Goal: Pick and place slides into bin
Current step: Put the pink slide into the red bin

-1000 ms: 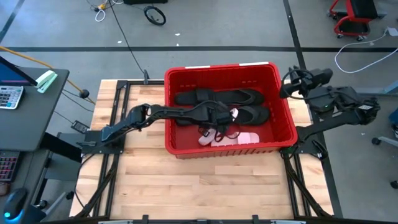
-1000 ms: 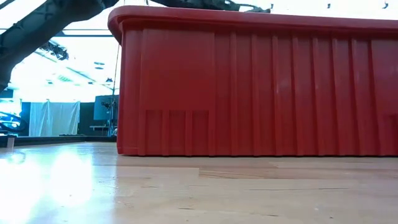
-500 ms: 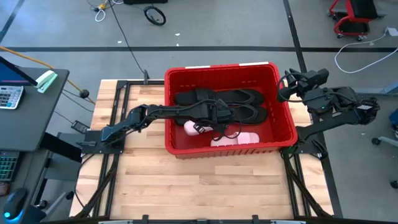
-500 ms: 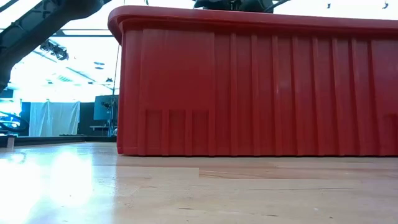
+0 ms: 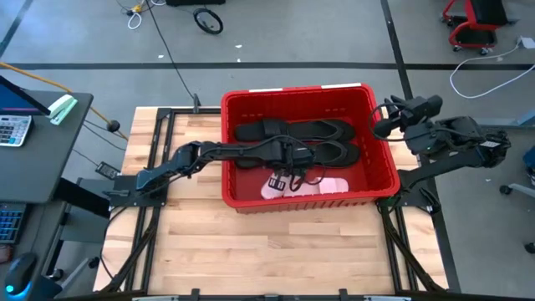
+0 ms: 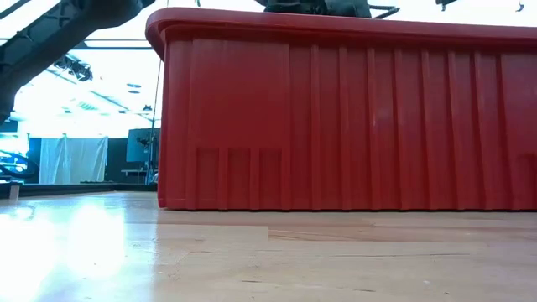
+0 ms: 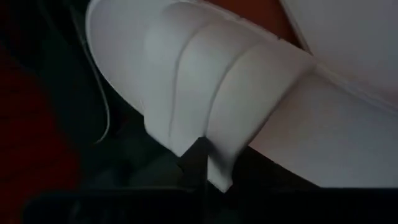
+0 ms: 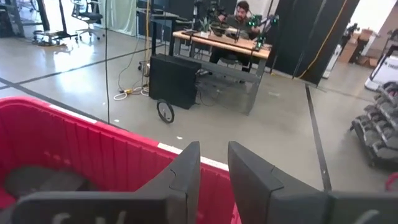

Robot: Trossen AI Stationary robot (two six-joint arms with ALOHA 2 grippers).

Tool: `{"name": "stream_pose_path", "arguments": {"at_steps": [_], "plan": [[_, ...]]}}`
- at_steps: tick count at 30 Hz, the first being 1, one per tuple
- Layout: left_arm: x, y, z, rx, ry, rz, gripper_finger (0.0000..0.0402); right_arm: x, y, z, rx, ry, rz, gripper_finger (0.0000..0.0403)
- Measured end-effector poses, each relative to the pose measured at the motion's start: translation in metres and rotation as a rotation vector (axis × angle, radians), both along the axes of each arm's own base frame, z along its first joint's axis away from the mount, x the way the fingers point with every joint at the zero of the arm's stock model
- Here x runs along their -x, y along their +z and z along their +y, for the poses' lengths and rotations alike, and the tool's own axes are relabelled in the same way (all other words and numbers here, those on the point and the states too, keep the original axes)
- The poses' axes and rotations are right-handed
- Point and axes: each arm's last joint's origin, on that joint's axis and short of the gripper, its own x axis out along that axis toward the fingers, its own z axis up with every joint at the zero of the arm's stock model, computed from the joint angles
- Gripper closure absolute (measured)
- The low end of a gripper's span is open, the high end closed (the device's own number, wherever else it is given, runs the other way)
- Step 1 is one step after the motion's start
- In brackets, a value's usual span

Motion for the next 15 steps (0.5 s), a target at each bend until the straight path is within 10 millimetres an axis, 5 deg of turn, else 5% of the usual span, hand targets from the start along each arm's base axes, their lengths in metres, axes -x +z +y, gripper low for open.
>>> {"name": "stream_pose_path", "arguments": {"at_steps": [8,15], "plan": [[0.000,-0.002,-0.002,-0.051,-0.128,0.064,0.0275,0.003,-0.005,0.000,-0.042,0.000,-0.015,0.0314],[0.002,0.001,-0.011,-0.309,-0.135,0.133,0.0222,0.003,-0.005,0.000,-0.058,0.009,-0.025,0.0314]]}}
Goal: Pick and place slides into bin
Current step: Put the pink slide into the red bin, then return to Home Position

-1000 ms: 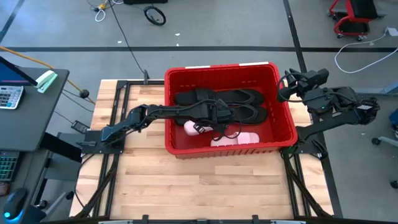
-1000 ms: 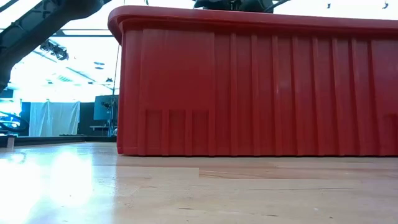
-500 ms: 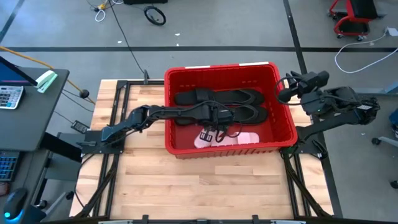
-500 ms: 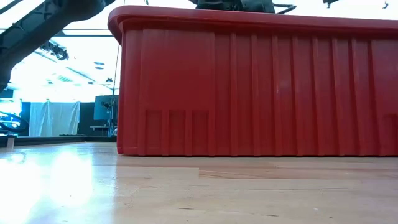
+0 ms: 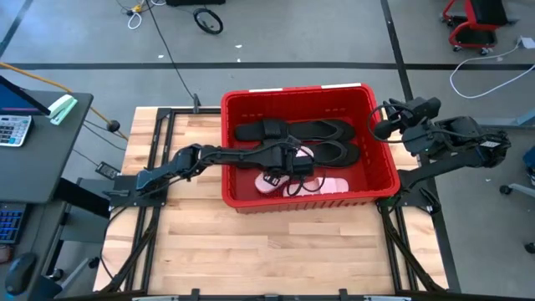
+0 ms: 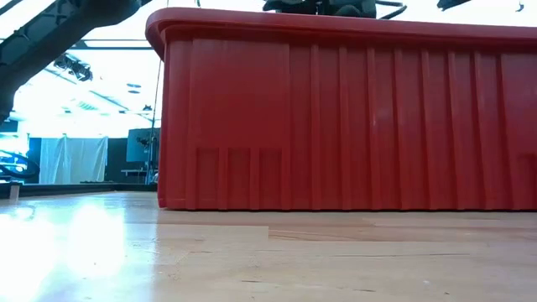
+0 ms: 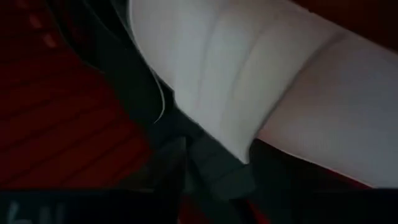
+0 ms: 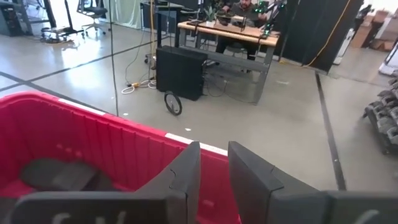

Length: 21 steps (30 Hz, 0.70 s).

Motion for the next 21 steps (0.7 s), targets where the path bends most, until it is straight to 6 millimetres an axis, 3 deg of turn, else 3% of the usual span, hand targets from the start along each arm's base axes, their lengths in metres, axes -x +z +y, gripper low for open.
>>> {"name": "stream_pose_path", "arguments": {"at_steps": [9,12,17,21], "plan": [[0.014,0.001,-0.031,-0.004,-0.043,0.127,0.0175,-0.005,-0.001,0.002,-0.128,0.089,-0.067,0.0314],[0.021,0.011,-0.038,0.019,0.026,0.096,0.0171,-0.009,0.002,0.004,-0.163,0.147,-0.090,0.0314],[0.039,0.077,-0.034,0.117,0.243,-0.190,0.0182,-0.004,0.016,0.006,-0.209,0.274,-0.073,0.0314],[0.070,0.128,-0.030,0.204,0.400,-0.427,0.0197,0.009,0.037,0.006,-0.301,0.395,-0.144,0.0314]]}}
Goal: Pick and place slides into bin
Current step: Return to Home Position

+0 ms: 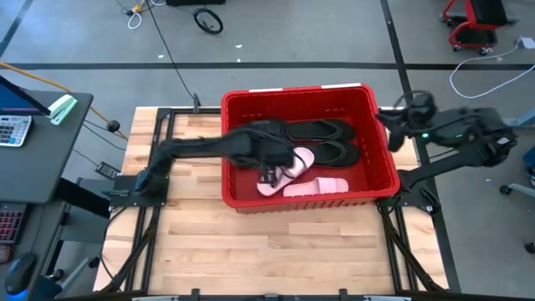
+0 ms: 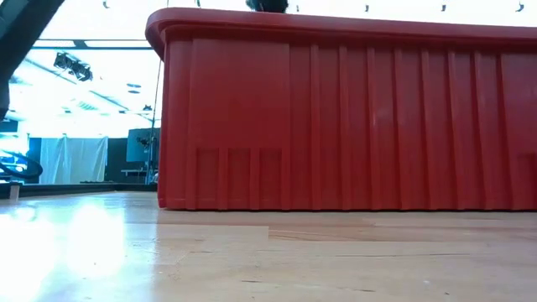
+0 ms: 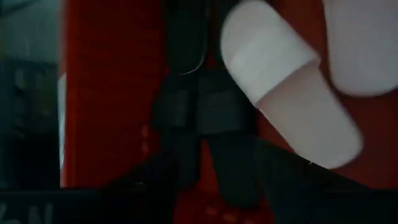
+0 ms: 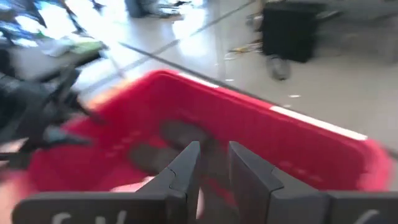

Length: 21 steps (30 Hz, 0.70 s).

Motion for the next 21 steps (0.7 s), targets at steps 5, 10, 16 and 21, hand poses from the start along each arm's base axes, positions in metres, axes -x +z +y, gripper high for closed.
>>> {"name": "stream_pose_path", "arguments": {"at_steps": [5,10,16,21], "plan": [[0.055,0.068,0.002,0.087,0.143,-0.262,0.0212,0.017,0.025,0.000,-0.065,0.118,-0.093,0.0314],[0.117,0.120,0.000,0.138,0.166,-0.442,0.0219,0.034,0.044,-0.002,0.013,0.215,-0.106,0.0314],[0.204,0.161,0.006,0.226,0.254,-0.605,0.0220,0.048,0.041,-0.003,0.085,0.303,0.007,0.0314],[0.264,0.181,0.007,0.293,0.222,-0.734,0.0217,0.064,0.022,-0.006,0.030,0.238,0.040,0.0314]]}}
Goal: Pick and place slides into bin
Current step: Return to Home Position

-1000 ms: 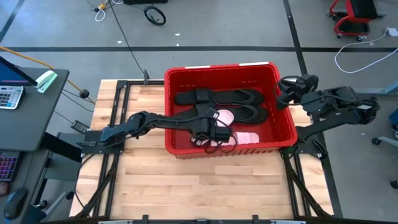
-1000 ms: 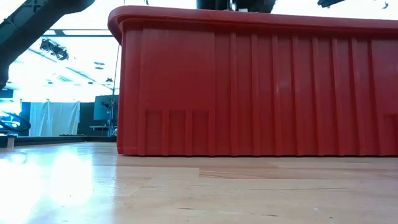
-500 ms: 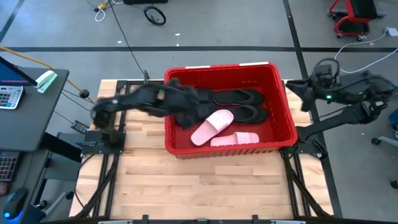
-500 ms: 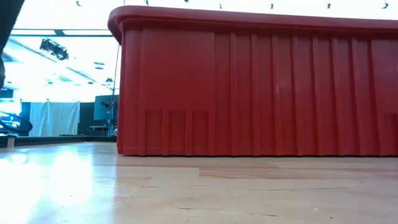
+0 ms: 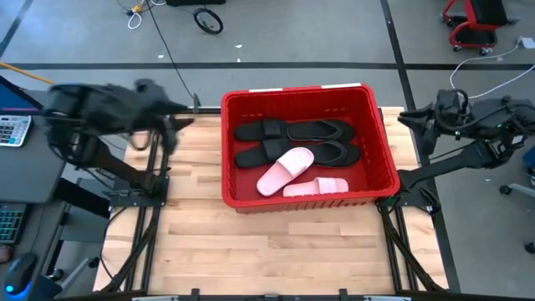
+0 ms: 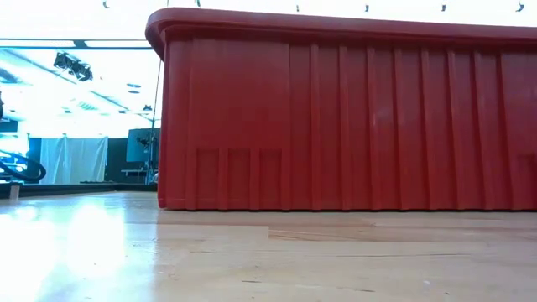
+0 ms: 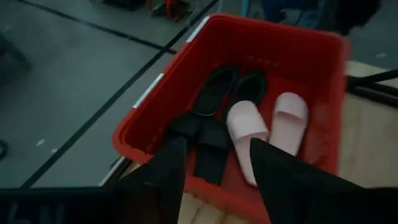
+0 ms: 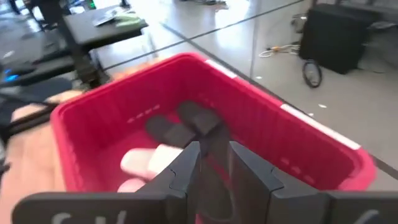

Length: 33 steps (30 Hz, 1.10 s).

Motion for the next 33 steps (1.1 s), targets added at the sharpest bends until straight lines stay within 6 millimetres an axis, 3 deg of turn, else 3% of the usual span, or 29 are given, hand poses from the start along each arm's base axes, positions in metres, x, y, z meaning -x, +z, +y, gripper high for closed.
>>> {"name": "stream_pose_path", "arguments": {"at_steps": [5,9,12,18,22,27,33], "plan": [[0.041,-0.007,0.000,0.039,-0.026,-0.035,0.0221,0.004,-0.027,0.002,0.000,0.132,-0.029,0.0314],[0.059,-0.030,0.000,0.096,-0.005,-0.038,0.0225,0.006,-0.052,0.004,0.006,0.205,-0.143,0.0314],[0.054,-0.055,-0.002,0.085,0.001,-0.099,0.0225,0.005,-0.075,0.006,0.002,0.273,-0.238,0.0314],[0.021,-0.124,-0.011,0.028,-0.051,-0.207,0.0226,-0.003,-0.120,0.011,0.009,0.409,-0.413,0.0314],[0.009,-0.164,-0.013,0.043,-0.057,-0.275,0.0229,-0.004,-0.142,0.013,0.005,0.473,-0.485,0.0314],[0.007,-0.202,-0.014,0.070,-0.049,-0.358,0.0229,-0.003,-0.147,0.013,0.025,0.494,-0.476,0.0314],[0.023,-0.226,-0.010,0.129,-0.025,-0.447,0.0230,0.000,-0.142,0.013,0.074,0.503,-0.509,0.0314]]}}
